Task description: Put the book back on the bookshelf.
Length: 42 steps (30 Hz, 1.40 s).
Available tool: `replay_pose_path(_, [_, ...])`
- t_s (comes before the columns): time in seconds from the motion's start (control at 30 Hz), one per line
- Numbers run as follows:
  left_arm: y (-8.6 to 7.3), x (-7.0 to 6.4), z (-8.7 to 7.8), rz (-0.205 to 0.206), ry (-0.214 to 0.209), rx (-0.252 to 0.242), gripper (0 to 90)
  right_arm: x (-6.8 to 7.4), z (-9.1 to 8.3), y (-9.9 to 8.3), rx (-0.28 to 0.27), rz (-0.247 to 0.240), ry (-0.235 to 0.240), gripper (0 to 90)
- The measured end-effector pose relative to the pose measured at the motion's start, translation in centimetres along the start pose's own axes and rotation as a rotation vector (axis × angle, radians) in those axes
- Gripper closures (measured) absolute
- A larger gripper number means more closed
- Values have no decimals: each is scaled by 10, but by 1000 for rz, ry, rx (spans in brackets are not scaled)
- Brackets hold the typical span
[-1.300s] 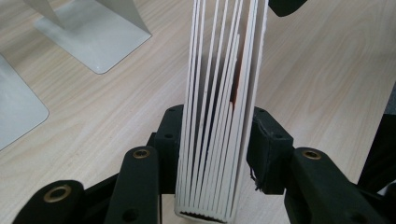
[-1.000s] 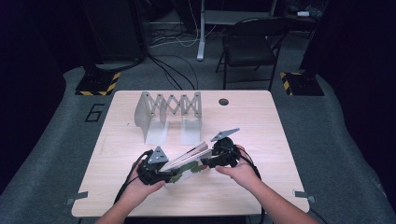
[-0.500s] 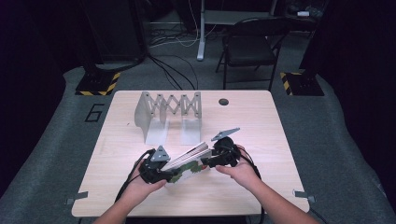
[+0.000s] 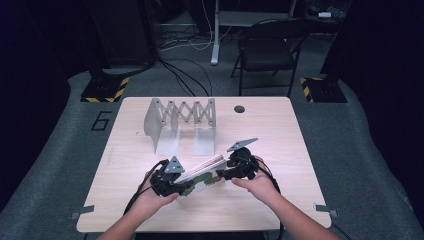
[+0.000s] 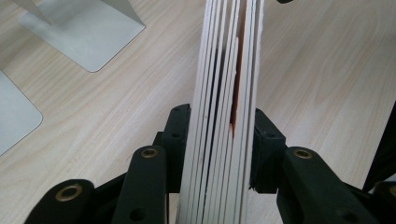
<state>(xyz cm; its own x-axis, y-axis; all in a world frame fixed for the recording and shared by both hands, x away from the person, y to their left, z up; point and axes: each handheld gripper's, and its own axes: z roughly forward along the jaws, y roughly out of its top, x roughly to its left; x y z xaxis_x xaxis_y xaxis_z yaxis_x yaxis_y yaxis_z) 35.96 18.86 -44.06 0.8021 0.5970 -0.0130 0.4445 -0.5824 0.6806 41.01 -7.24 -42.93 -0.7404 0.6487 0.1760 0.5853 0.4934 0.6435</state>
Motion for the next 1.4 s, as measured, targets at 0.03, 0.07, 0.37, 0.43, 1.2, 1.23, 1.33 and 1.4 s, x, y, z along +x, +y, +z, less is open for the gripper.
replay_pose_path(0.03, [0, 0, 0, 2, -4, 4, 655, 0, 0, 0, -1, 4, -1, 446])
replay_pose_path(0.07, [0, 0, 0, 0, 0, 0, 656, 0, 0, 0, 0, 11, 0, 446])
replay_pose_path(0.37, [0, 0, 0, 15, -2, 8, 671, -1, 2, 1, 5, 1, 3, 446])
replay_pose_path(0.43, [1, 0, -1, 24, -12, 24, 685, 0, 2, 1, 4, 2, -1, 446])
replay_pose_path(1.2, [2, -5, 0, 43, -24, 25, 753, -3, 4, -3, 1, 19, 0, 446])
replay_pose_path(1.23, [2, -5, 0, 43, -23, 25, 753, -4, 4, -3, 3, 19, 2, 446])
replay_pose_path(1.33, [2, -5, 0, 43, -22, 26, 754, -3, 4, -3, 1, 21, 1, 445])
replay_pose_path(1.4, [2, -6, 0, 43, -17, 25, 753, -3, 5, -3, 0, 21, 0, 445])
